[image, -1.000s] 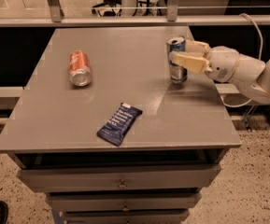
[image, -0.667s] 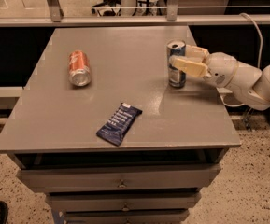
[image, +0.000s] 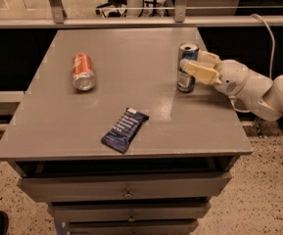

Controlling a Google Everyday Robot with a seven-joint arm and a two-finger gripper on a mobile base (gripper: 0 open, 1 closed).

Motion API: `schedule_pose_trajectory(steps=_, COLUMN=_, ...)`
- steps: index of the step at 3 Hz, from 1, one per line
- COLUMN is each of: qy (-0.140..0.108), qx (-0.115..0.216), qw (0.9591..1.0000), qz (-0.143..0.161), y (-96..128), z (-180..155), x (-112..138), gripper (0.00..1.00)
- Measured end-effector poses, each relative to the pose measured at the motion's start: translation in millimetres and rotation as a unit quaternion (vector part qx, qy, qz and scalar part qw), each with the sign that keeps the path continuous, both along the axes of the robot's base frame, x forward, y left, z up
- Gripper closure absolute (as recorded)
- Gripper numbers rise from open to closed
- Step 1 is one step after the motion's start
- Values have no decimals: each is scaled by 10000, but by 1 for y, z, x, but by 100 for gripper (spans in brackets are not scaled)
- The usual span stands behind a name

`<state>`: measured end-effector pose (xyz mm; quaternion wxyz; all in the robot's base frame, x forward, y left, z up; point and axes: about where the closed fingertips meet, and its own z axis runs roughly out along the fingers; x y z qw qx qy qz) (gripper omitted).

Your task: Place redbull can upright

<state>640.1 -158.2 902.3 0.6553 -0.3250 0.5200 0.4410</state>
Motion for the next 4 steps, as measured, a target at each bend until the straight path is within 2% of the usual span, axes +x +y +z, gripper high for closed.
schedule_pose_trajectory(steps=2, qy=124, qx=11, qw=9999, qz=-56, y=-5, z=-5, x=2, gripper=49)
schedule_pose_trajectory(steps=3, qy=228, qx=-36, qw=9996, qz=-139, y=-15, z=-8, x=3, gripper=26)
schedule_pose_trajectory(steps=4, qy=280, qx=-353, qw=9988, qz=-186, y=-29, z=-6, x=3, gripper=0)
